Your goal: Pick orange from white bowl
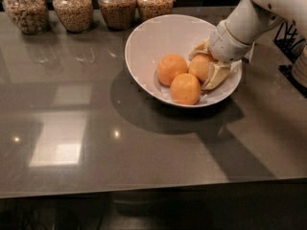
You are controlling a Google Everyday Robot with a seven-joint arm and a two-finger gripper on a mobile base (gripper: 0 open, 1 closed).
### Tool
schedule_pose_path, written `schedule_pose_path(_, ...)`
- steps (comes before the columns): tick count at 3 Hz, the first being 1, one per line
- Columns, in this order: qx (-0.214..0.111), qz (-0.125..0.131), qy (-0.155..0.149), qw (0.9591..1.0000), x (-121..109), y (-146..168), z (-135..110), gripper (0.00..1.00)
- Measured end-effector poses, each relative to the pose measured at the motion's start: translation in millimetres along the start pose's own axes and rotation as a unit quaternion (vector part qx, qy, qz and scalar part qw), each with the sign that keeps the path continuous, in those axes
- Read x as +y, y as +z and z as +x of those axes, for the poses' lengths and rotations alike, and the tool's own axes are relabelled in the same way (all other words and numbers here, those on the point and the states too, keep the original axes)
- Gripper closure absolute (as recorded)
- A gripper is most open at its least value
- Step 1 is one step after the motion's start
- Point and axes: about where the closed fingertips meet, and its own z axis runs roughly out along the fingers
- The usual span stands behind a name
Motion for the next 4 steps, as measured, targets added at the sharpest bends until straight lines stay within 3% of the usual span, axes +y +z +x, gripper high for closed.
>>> schedule_pose_path(1, 0.008, 0.004, -0.006, 0.9999, 4, -12, -1, 1.0)
schedule_pose_path(2, 0.015, 0.014, -0.01, 0.9997, 8, -30, -1, 1.0)
schedule_pose_path(3, 0.025, 0.027, 0.018, 0.9992, 13, -57, -4, 1.0)
schedule_pose_path(4, -0.009, 0.045, 0.068, 0.9966, 25, -87, -17, 1.0)
